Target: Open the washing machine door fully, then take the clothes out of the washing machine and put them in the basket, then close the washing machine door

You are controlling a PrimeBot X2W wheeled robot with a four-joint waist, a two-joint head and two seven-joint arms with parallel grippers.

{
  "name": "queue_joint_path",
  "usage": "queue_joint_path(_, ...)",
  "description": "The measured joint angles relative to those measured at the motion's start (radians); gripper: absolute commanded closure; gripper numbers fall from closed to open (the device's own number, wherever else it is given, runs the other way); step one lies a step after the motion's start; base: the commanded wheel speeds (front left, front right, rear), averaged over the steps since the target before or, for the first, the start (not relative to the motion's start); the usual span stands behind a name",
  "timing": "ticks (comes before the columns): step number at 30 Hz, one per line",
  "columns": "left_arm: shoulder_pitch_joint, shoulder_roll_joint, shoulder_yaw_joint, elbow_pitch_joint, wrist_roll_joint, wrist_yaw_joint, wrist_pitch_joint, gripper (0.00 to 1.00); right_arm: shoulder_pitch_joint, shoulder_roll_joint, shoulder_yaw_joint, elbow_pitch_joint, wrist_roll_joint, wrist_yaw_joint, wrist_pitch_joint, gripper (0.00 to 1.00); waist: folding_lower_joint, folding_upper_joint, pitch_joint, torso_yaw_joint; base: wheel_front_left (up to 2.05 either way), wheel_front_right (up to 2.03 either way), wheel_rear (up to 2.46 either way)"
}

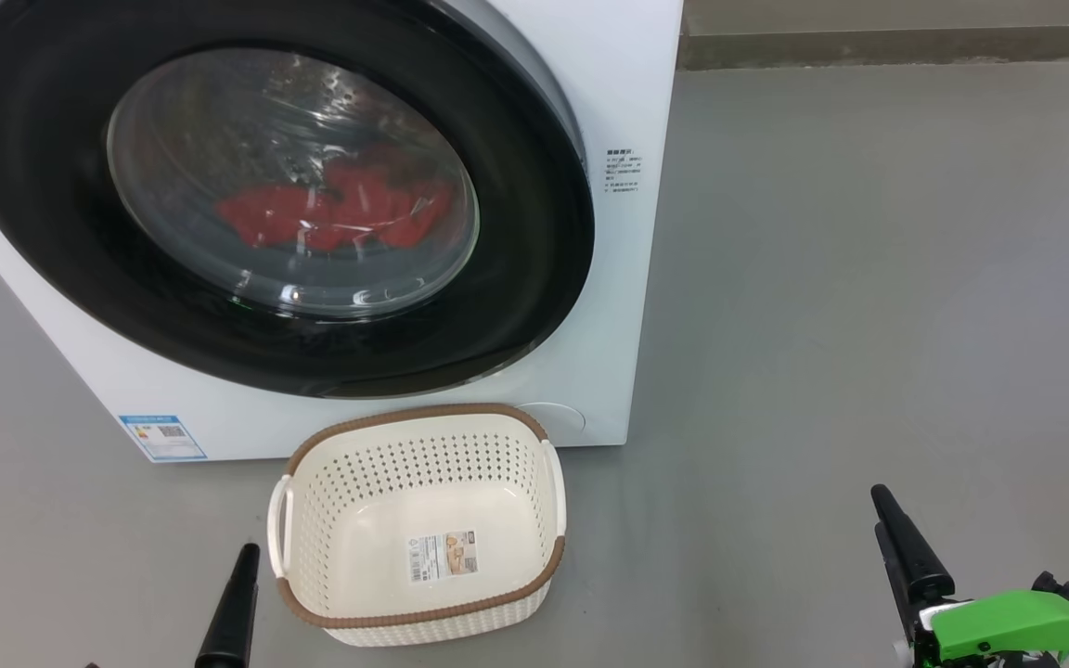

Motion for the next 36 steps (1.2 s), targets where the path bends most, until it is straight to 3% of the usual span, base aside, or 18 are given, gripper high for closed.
queue_joint_path(36, 0.027, 0.000, -0.023, -0.087, 0.503, 0.003, -0.100, 0.00, -0.021, -0.031, 0.119, -0.008, -0.397, 0.000, -0.100, 0.00, 0.0000, 0.0000, 0.013, 0.002, 0.00, 0.00, 0.00)
